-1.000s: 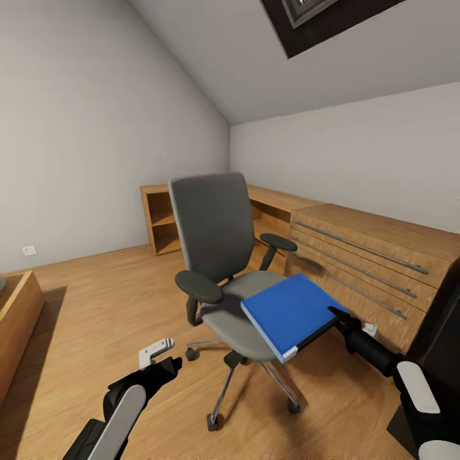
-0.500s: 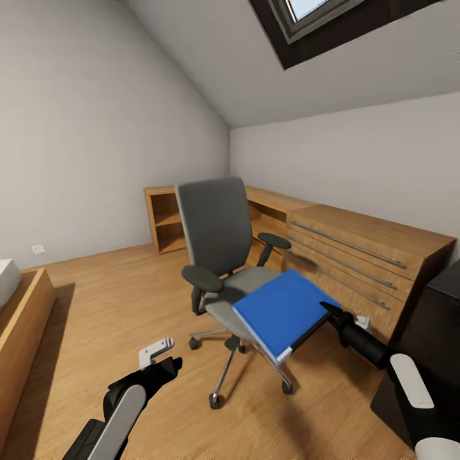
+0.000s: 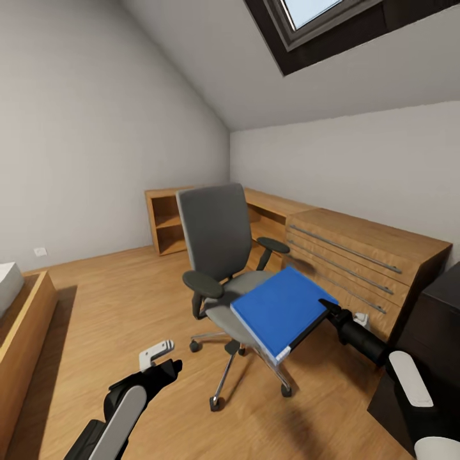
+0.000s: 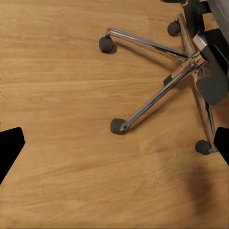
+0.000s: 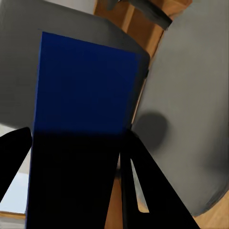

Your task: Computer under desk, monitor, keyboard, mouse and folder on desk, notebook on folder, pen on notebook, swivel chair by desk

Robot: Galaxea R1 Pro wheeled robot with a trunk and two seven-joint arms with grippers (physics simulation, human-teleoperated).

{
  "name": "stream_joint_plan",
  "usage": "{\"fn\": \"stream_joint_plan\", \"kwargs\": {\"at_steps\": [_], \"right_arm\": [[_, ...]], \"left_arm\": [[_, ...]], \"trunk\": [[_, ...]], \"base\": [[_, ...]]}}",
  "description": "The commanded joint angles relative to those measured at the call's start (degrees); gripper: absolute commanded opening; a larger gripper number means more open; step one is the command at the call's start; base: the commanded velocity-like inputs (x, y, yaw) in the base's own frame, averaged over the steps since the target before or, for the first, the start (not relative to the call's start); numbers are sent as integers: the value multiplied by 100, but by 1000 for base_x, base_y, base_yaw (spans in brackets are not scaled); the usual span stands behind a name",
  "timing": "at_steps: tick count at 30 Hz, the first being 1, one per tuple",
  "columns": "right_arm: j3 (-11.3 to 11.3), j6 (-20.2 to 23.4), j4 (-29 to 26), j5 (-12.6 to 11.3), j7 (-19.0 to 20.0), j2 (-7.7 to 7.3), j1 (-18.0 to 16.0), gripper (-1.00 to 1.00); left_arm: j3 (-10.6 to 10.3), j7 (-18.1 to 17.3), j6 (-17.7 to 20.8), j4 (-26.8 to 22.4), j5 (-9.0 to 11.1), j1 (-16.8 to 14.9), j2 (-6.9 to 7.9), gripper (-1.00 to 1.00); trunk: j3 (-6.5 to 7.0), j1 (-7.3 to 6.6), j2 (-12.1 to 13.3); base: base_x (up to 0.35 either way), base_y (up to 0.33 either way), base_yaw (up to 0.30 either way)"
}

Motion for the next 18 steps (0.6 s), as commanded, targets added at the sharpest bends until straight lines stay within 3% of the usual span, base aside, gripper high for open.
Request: {"fn": "stream_joint_plan", "kwargs": {"at_steps": [1, 8, 18], "right_arm": [[-15, 33, -68, 11, 14, 2, -4, -100], [-18, 34, -199, 11, 2, 21, -4, -100], [-50, 34, -292, 23, -15, 180, -4, -100]], "left_arm": [[-13, 58, 1, 16, 49, -5, 5, 100], [-20, 57, -3, 82, 43, -3, 3, 100], [-35, 57, -8, 347, 26, -7, -5, 100]], "trunk": [[12, -24, 39], [138, -177, 320], [317, -397, 721]], "base": [[-2, 0, 0], [0, 0, 0], [0, 0, 0]]}}
